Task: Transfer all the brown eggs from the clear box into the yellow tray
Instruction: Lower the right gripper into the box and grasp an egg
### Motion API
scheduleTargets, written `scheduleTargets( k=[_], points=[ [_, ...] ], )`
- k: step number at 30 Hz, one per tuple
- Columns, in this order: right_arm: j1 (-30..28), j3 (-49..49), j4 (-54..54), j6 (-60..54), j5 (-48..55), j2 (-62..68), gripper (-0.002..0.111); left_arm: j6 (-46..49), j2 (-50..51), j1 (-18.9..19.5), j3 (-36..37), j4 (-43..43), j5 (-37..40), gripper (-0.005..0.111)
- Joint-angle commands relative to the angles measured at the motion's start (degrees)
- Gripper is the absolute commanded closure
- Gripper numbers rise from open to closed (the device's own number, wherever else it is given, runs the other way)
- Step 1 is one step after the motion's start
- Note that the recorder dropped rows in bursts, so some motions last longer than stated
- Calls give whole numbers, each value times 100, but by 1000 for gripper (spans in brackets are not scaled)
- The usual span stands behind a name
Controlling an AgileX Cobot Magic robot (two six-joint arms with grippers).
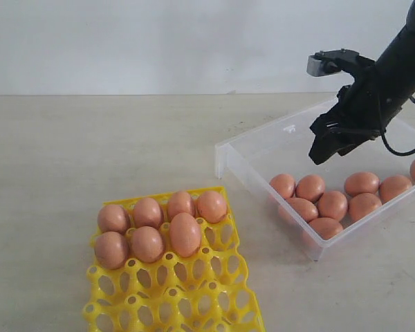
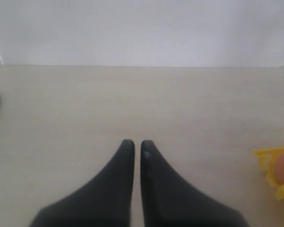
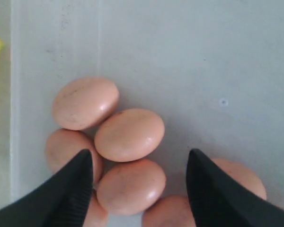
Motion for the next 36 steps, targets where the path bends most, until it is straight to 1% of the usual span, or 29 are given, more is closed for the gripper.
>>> scheduleTargets(
  k=[1,4,7,13,18,19,21,22,24,26,29,36],
  points=[
    [4,-25,-769,362,-199,-10,57,41,-14,18,-8,-29,-40,103],
    [4,-25,-1517,907,-285,-10,57,41,-14,18,-8,-29,-40,103],
    [4,-25,-2175,1125,-233,-10,57,41,-14,18,-8,-29,-40,103],
    [4,-25,-2235,1049,-165,0,57,41,-14,18,-8,-29,-40,103],
    [4,-13,-2175,726,88,0,57,41,-14,18,-8,-29,-40,103],
    [4,-13,-2175,630,100,0,57,41,-14,18,-8,-29,-40,103],
    [4,-13,-2099,-2,100,0,57,41,-14,18,-8,-29,-40,103],
    [4,-13,-2099,-520,90,0,57,41,-14,18,-8,-29,-40,103],
    [4,-13,-2063,-1192,78,0,57,41,-14,18,-8,-29,-40,103],
    [4,-13,-1771,-1565,50,62,57,41,-14,18,-8,-29,-40,103],
    [4,-13,-1526,-2020,53,472,57,41,-14,18,-8,-29,-40,103],
    [4,-13,-1799,-2060,16,721,57,41,-14,18,-8,-29,-40,103]
  ],
)
